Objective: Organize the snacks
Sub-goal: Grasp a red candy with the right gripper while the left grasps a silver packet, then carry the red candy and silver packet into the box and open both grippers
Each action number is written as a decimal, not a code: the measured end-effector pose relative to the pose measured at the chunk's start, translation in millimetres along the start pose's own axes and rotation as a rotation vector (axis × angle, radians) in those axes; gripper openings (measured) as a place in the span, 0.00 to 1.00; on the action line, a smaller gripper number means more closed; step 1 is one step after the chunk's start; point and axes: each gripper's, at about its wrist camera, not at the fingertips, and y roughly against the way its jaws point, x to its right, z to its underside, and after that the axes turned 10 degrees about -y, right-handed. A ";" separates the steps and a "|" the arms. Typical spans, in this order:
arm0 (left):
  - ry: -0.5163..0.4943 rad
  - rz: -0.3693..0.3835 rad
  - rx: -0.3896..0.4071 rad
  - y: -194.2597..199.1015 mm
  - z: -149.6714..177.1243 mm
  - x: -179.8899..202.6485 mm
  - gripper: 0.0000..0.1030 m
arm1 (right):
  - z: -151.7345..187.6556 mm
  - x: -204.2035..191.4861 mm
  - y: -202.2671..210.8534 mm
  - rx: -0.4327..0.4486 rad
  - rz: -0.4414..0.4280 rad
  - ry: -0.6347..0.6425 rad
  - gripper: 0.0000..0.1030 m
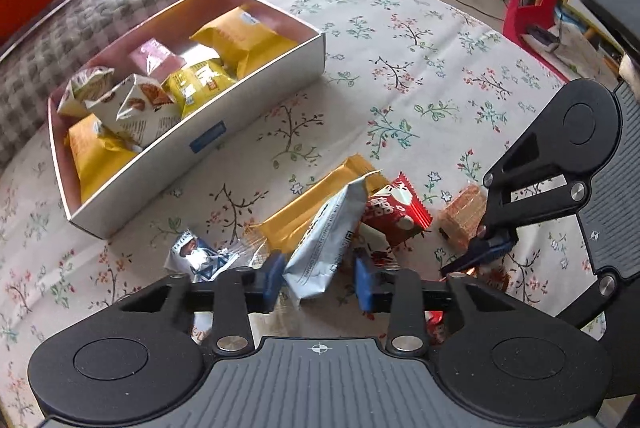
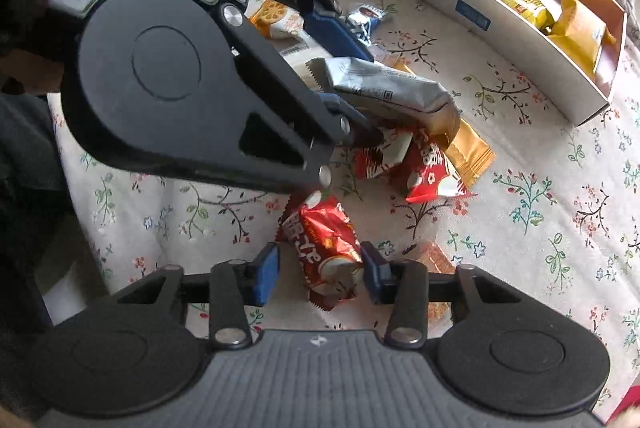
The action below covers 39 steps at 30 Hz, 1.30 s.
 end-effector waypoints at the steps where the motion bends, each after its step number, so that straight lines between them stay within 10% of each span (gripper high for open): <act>1: 0.003 0.006 0.001 -0.3 0.4 -0.8 0.29 | -1.2 0.3 0.6 0.007 -0.006 -0.005 0.32; 39: 0.248 -0.145 0.117 41.6 -7.1 -50.3 0.16 | -20.6 27.3 46.7 0.197 -0.006 -0.188 0.24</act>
